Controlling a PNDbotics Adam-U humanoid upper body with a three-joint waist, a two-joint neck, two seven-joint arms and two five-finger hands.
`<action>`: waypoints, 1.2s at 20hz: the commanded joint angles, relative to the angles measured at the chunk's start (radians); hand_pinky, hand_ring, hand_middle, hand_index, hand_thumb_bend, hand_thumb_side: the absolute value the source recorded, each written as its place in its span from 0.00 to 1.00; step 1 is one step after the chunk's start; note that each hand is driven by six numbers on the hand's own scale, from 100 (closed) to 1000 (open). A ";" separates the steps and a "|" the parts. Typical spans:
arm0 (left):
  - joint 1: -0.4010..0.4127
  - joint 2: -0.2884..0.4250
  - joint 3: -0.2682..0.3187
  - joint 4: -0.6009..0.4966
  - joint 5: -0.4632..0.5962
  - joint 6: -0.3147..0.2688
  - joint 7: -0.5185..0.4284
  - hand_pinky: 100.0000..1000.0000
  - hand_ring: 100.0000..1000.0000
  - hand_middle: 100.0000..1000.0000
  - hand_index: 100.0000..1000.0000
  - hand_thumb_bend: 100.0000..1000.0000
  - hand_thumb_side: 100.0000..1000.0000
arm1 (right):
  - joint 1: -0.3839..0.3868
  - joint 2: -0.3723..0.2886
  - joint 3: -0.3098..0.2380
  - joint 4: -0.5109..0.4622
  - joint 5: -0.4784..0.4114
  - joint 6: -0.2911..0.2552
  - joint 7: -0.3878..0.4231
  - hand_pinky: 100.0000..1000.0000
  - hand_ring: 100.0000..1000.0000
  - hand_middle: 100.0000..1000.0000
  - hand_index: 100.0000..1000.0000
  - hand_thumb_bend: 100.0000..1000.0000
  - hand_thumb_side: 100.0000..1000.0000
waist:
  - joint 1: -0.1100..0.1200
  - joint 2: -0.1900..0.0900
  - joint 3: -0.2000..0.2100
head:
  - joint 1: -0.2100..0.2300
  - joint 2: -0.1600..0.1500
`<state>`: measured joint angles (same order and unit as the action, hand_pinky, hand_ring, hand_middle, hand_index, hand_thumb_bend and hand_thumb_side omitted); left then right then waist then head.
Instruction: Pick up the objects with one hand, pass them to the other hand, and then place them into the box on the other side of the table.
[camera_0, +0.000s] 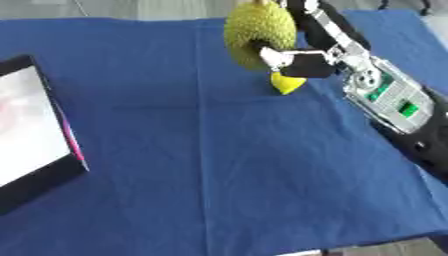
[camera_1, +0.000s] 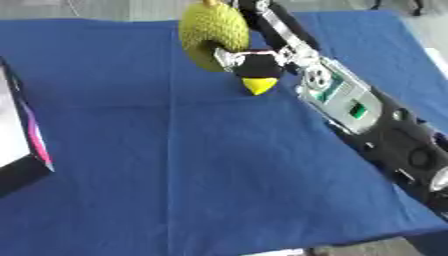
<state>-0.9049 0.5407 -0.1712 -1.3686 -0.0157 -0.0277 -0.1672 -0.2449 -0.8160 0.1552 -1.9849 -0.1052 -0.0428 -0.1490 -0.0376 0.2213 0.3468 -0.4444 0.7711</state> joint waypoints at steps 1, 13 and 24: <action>-0.040 0.005 -0.016 -0.025 -0.003 -0.017 -0.017 1.00 0.74 0.59 0.65 0.00 0.49 | -0.026 -0.007 0.017 -0.015 0.020 0.015 -0.008 0.68 0.52 0.33 0.51 0.00 0.00 | 0.013 -0.028 0.004 | -0.005 -0.008; -0.107 -0.057 -0.119 -0.040 -0.072 -0.067 -0.135 0.98 0.75 0.63 0.69 0.00 0.45 | -0.077 0.020 0.088 -0.015 0.051 0.046 0.016 0.68 0.52 0.34 0.52 0.00 0.00 | 0.013 -0.030 0.017 | -0.004 -0.007; -0.157 -0.146 -0.239 -0.005 -0.207 -0.043 -0.352 1.00 0.78 0.72 0.84 0.00 0.60 | -0.117 0.044 0.124 -0.015 0.050 0.045 0.023 0.68 0.52 0.34 0.52 0.00 0.00 | 0.016 -0.028 0.033 | 0.003 -0.008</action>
<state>-1.0350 0.3932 -0.4044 -1.3674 -0.2065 -0.0742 -0.4977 -0.3456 -0.7590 0.2853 -1.9849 -0.0568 0.0049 -0.1267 -0.0376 0.2213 0.3787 -0.4451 0.7709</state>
